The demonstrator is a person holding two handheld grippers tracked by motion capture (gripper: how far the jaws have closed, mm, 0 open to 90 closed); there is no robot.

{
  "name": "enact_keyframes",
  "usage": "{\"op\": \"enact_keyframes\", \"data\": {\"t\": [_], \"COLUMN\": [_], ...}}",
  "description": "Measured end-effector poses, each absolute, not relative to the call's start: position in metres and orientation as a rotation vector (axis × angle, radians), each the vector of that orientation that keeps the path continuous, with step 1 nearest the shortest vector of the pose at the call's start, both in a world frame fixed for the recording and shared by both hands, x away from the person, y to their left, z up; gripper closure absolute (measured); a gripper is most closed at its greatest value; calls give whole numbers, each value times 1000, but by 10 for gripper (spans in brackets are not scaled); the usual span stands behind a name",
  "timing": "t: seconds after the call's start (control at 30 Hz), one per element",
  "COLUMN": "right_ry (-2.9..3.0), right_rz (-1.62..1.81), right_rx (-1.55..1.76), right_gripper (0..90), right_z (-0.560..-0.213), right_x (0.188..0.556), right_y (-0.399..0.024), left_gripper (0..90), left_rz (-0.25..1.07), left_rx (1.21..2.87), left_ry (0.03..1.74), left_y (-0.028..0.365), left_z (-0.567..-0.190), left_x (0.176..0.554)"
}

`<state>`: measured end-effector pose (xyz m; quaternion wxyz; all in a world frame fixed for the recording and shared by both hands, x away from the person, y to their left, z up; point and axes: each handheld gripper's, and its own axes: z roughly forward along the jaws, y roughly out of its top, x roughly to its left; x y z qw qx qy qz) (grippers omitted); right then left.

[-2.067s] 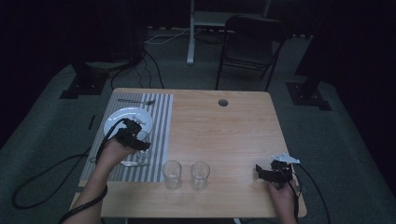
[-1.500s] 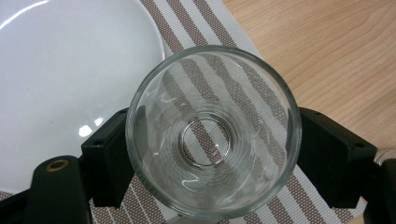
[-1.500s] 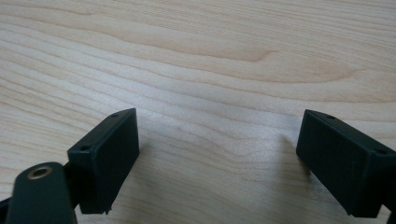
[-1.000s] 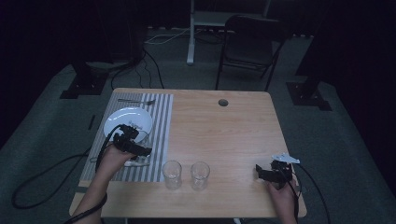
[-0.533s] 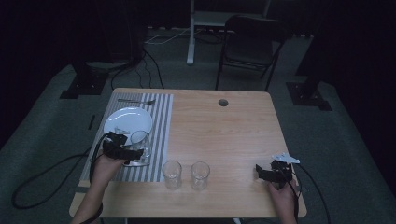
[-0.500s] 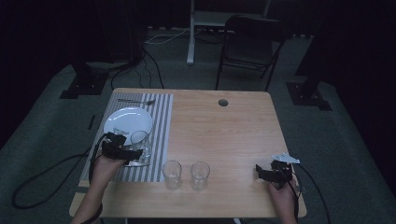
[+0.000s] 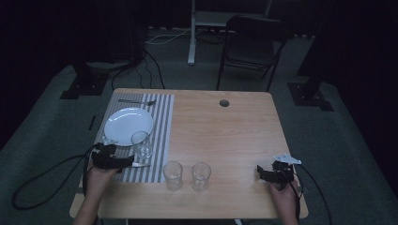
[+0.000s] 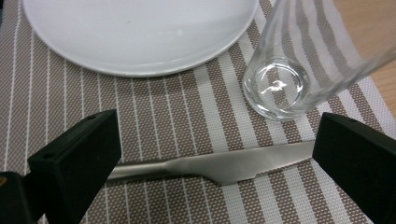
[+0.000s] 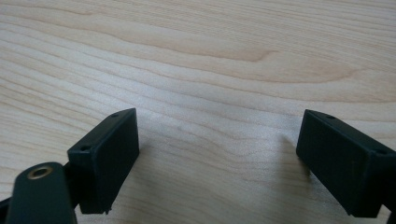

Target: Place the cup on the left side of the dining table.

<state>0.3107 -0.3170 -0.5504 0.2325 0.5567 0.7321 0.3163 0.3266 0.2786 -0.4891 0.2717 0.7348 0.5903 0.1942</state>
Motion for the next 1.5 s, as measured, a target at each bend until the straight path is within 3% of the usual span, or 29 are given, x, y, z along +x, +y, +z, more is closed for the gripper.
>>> {"op": "enact_keyframes", "data": {"t": [0.87,1.5], "right_ry": [2011,2012], "right_rz": [869,869], "right_rx": [1531,1531], "right_gripper": [127,127], "right_z": [-550,-550], "right_x": [311,311], "right_y": [-317,-317], "left_gripper": [16,16], "left_rz": [610,611], "left_rx": [1856,1883], "left_ry": [1711,1690], "left_y": [311,325], "left_z": [-519,-541], "left_x": [286,277]}}
